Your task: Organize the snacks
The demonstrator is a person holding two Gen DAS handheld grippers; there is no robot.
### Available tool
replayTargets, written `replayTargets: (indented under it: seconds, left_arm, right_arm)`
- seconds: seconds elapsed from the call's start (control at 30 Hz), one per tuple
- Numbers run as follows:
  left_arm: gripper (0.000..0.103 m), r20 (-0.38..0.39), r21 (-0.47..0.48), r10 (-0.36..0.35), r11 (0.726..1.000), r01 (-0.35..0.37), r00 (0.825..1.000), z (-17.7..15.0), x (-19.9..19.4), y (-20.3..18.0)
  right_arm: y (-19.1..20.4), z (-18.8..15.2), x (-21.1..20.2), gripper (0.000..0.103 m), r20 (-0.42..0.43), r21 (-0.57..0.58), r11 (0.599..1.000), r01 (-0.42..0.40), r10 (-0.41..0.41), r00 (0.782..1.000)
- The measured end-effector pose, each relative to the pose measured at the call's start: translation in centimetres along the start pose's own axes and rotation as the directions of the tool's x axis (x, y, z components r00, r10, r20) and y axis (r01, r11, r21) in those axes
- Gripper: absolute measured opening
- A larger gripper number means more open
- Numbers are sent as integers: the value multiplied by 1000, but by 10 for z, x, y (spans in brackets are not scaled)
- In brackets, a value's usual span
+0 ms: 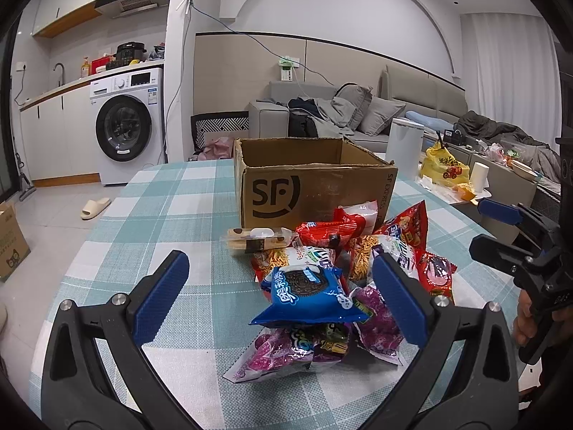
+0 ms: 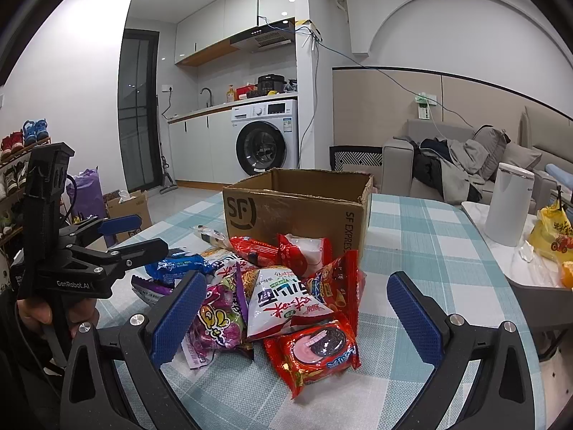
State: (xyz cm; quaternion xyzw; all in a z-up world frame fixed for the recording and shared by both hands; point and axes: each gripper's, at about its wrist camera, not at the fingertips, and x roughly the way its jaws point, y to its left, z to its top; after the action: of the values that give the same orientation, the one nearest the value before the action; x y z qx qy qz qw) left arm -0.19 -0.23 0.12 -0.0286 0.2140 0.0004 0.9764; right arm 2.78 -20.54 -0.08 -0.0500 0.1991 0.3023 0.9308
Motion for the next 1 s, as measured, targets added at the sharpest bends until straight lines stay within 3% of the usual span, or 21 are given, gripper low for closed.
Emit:
replayTargets:
  seconds: [1.0]
  left_arm:
    - [102,-7,1,-1,1000,1,1000,-1,1,1]
  right_arm:
    - [1,-2,-3,103,-11,12,1000,15,-15,1000]
